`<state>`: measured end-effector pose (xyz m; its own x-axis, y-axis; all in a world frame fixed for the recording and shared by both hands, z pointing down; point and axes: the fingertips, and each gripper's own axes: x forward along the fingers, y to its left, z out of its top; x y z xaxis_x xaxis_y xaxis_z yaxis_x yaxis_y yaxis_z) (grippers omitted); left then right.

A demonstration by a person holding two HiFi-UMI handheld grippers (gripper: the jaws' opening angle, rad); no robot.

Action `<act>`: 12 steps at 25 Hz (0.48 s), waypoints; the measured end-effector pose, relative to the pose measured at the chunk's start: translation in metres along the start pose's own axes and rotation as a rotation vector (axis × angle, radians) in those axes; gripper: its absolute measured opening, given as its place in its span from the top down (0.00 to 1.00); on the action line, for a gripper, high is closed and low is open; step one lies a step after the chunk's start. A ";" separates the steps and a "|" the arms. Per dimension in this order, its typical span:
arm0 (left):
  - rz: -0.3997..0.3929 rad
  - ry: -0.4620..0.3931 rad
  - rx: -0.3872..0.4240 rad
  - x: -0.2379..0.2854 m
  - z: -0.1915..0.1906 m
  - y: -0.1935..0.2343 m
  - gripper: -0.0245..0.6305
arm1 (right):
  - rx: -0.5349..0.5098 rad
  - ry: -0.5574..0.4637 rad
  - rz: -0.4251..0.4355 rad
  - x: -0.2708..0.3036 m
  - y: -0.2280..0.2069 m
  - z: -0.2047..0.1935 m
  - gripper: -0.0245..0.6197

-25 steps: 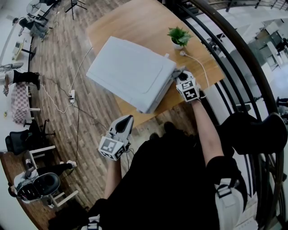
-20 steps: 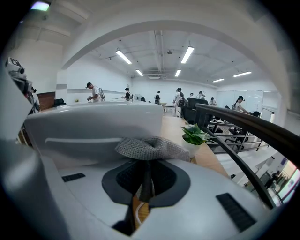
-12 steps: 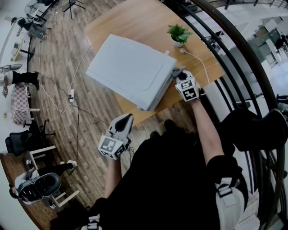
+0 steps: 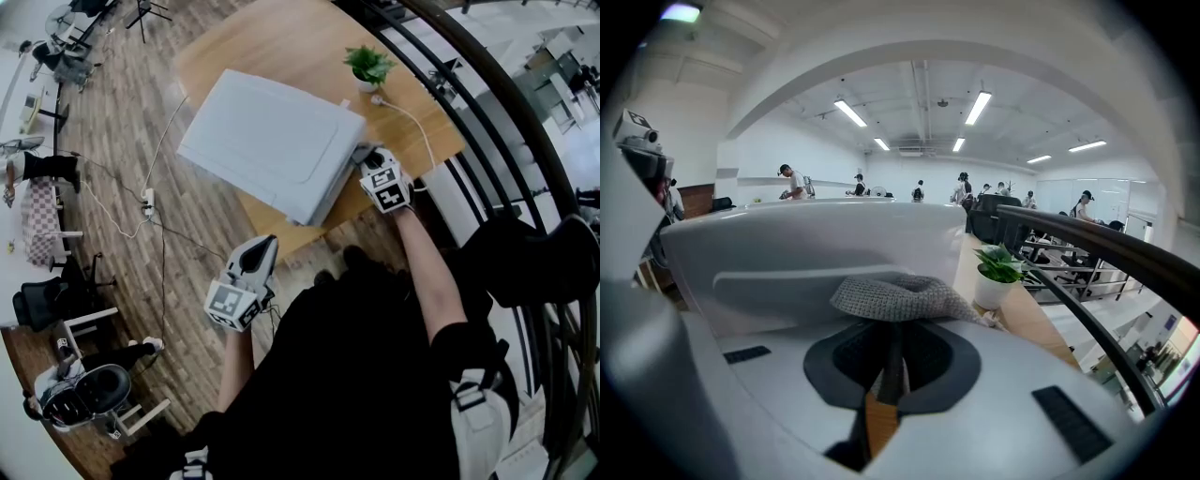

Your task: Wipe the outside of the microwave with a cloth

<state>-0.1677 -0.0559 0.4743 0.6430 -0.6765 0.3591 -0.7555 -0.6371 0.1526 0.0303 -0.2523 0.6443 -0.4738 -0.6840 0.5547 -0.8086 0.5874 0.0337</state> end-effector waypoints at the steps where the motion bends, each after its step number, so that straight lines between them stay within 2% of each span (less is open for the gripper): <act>1: -0.006 -0.004 -0.001 -0.001 -0.001 -0.001 0.96 | -0.001 0.001 0.002 0.000 0.002 -0.001 0.94; 12: -0.016 -0.008 0.000 -0.014 -0.005 -0.001 0.96 | 0.003 0.000 0.004 -0.005 0.023 -0.003 0.94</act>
<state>-0.1766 -0.0443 0.4739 0.6560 -0.6693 0.3489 -0.7452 -0.6478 0.1584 0.0156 -0.2341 0.6444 -0.4770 -0.6814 0.5552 -0.8078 0.5888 0.0286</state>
